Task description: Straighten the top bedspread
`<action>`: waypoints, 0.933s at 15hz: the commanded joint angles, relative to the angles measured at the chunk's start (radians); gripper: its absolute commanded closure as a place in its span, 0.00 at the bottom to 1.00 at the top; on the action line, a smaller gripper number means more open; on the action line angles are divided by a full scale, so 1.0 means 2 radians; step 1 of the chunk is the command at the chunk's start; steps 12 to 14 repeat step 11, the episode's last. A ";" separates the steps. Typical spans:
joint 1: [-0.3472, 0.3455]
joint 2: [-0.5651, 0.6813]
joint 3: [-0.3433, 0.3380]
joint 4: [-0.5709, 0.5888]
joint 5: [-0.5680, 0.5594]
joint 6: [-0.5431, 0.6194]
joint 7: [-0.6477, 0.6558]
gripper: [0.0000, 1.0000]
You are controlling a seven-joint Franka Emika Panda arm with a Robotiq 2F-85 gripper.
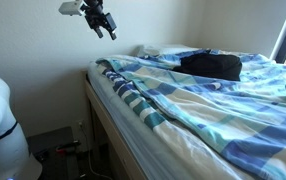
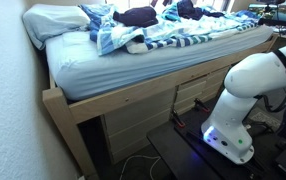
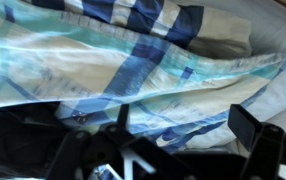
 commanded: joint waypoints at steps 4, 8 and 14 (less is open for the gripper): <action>-0.041 -0.044 0.012 -0.046 -0.069 0.004 0.072 0.00; -0.028 -0.034 -0.001 -0.040 -0.066 -0.001 0.067 0.00; -0.028 -0.037 -0.001 -0.042 -0.067 -0.001 0.067 0.00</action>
